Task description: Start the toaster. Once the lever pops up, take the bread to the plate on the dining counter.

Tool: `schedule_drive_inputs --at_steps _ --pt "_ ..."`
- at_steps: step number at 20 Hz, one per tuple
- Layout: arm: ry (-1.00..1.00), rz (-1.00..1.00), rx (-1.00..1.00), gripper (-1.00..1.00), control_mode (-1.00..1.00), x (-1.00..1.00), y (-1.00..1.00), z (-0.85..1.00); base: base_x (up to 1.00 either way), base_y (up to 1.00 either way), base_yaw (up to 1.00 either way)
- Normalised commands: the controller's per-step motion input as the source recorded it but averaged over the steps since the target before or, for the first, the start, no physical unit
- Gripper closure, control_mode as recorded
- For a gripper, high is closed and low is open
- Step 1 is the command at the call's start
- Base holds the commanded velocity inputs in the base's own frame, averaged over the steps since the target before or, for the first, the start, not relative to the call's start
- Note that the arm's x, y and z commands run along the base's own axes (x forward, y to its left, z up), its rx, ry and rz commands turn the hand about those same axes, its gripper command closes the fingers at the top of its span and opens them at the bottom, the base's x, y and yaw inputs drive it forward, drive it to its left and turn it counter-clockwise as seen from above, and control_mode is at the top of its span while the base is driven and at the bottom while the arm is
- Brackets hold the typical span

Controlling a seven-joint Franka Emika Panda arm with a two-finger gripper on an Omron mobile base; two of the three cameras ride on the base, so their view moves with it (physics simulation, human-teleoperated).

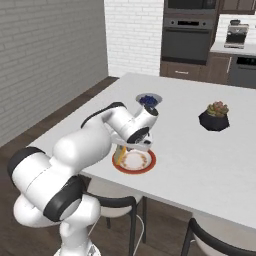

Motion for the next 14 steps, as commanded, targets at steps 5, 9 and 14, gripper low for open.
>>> schedule_drive_inputs --at_steps 5,9,14 --pt "-0.03 0.00 0.00 1.00 -1.00 0.02 0.00 -0.23 0.00 0.00 0.00" --pt "-0.04 0.00 0.00 1.00 -1.00 0.01 -0.01 -0.17 0.00 0.00 0.00" --pt "-0.03 0.00 0.00 1.00 -1.00 0.06 -0.11 -0.10 0.00 0.00 0.00"
